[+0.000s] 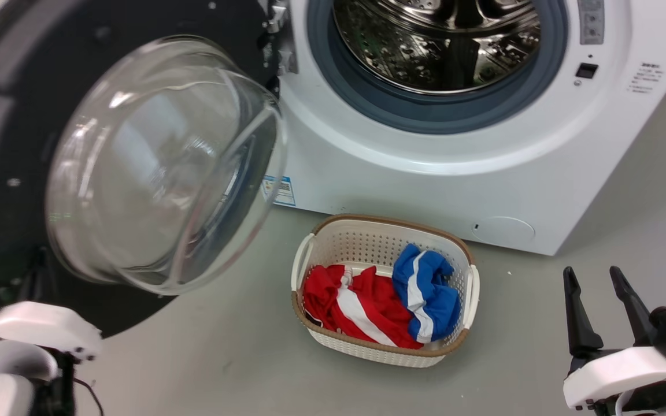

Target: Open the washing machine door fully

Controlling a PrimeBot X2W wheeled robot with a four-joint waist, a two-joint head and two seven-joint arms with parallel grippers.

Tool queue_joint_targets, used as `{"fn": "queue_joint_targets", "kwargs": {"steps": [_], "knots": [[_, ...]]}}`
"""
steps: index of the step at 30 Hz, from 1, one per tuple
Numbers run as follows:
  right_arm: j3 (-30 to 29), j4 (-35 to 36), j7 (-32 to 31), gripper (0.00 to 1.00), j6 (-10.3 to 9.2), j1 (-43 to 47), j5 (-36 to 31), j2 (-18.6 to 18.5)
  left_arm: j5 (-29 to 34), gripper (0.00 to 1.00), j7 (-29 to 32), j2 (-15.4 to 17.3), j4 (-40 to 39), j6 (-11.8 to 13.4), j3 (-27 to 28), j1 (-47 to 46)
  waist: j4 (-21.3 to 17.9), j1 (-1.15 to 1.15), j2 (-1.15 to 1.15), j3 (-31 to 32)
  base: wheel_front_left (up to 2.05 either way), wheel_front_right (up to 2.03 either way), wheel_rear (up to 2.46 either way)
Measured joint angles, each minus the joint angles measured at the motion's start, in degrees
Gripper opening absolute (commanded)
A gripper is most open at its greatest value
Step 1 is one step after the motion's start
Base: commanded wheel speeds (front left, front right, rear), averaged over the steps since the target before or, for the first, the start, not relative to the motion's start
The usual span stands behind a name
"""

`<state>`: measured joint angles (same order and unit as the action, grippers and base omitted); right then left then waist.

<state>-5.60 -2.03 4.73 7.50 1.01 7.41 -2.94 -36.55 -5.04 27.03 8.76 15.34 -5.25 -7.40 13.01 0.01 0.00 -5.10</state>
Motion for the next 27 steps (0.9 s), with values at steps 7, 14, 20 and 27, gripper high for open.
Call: {"fn": "queue_joint_targets", "kwargs": {"steps": [7,14,20,27], "knots": [[-0.2,-0.6,0.3,1.0,0.0,-1.0,0.1,0.0,-3.0,0.0,-0.8,3.3,8.6,-2.1,4.5,-4.3,-2.4,0.0,0.0,-1.8,0.0,0.0,0.0],[-0.2,-1.1,0.6,1.0,0.0,-2.1,0.1,0.0,-4.6,0.0,-3.0,7.1,17.7,-4.8,7.7,-8.9,-3.7,0.0,0.0,-2.7,0.0,0.0,0.0],[-0.3,-1.8,0.8,1.0,0.0,-2.2,0.1,0.0,-4.4,0.0,-5.2,7.4,22.2,-6.3,7.3,-10.8,-3.9,0.0,0.0,-2.2,0.0,0.0,0.0],[-0.5,-2.6,1.3,1.0,0.0,-1.3,0.5,0.0,-2.4,0.0,-8.5,4.7,19.1,-5.8,6.3,-8.6,-3.7,0.0,0.0,-0.1,0.0,0.0,0.0]]}}
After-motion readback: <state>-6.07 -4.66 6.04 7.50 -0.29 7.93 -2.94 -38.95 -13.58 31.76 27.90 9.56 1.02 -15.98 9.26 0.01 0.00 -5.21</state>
